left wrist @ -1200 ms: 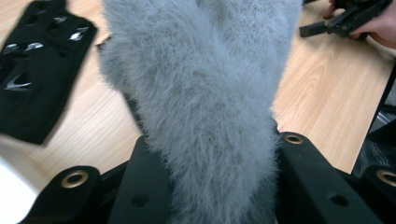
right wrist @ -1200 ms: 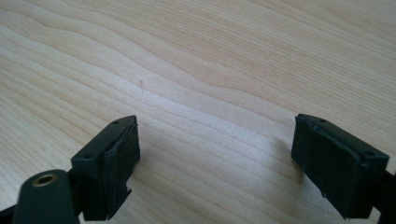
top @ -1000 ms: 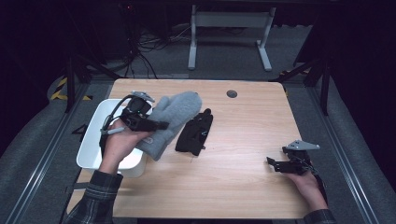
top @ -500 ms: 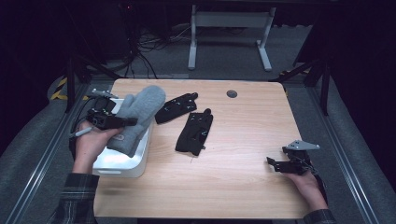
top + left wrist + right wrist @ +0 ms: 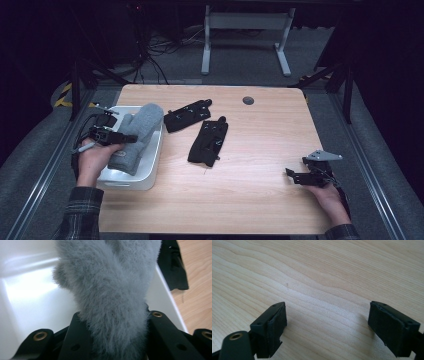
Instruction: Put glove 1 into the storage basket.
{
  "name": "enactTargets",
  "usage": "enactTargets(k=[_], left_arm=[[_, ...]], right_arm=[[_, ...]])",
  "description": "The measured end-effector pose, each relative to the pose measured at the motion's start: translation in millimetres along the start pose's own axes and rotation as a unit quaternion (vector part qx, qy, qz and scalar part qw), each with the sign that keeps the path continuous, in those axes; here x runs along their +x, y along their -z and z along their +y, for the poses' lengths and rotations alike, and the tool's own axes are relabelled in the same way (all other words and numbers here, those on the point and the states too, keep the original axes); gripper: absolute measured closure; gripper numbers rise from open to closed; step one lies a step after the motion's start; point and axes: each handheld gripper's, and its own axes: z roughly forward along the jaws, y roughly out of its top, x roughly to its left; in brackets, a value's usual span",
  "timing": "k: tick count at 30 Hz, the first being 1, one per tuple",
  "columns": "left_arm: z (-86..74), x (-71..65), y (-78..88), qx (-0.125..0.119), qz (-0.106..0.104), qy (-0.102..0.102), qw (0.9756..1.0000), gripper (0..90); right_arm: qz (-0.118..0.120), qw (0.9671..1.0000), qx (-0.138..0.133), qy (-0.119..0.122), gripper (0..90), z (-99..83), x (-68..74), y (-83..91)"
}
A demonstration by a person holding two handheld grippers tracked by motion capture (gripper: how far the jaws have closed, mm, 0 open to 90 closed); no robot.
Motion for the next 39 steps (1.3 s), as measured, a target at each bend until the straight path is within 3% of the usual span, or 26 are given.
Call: enactTargets(k=[3, 8, 12, 17, 21, 25, 28, 32, 39], left_arm=[[-1.4, 5.7, -8.9, 0.017, 0.010, 0.007, 0.9998, 69.5], [-6.2, 16.3, -28.7, 0.050, 0.009, 0.025, 0.9984, 68.0], [-10.9, 22.4, -40.3, 0.059, 0.008, 0.034, 0.9976, 64.9], [-12.1, 25.6, -43.7, 0.060, 0.013, 0.034, 0.9975, 44.4], [-12.3, 24.8, -39.3, 0.042, 0.026, 0.024, 0.9985, 29.4], [-10.4, 23.1, -34.5, 0.043, 0.044, 0.012, 0.9980, 18.7], [-7.3, 17.3, -25.5, 0.029, 0.059, 0.000, 0.9978, 15.6], [-3.3, 7.2, -13.4, 0.004, 0.059, -0.015, 0.9981, 15.0], [3.3, -24.0, -2.9, -0.025, 0.038, -0.061, 0.9971, 14.6]], right_arm=[[0.000, 1.0000, 0.000, 0.000, 15.9, 0.0, 0.0, 0.0], [0.000, 1.0000, 0.000, 0.000, 15.9, 0.0, 0.1, 0.0], [0.000, 1.0000, 0.000, 0.000, 15.9, 0.0, 0.1, 0.0], [-0.001, 1.0000, 0.000, 0.000, 15.9, 0.0, 0.2, 0.0], [-0.002, 1.0000, 0.000, 0.000, 15.9, 0.0, 0.2, 0.1], [-0.002, 1.0000, 0.000, 0.000, 15.9, 0.0, 0.2, 0.1], [-0.002, 1.0000, 0.000, 0.000, 15.9, 0.0, 0.2, 0.0], [-0.002, 1.0000, 0.000, 0.000, 15.9, 0.0, 0.3, 0.1], [-0.003, 1.0000, 0.000, -0.001, 15.9, 0.0, 0.4, 0.1]])
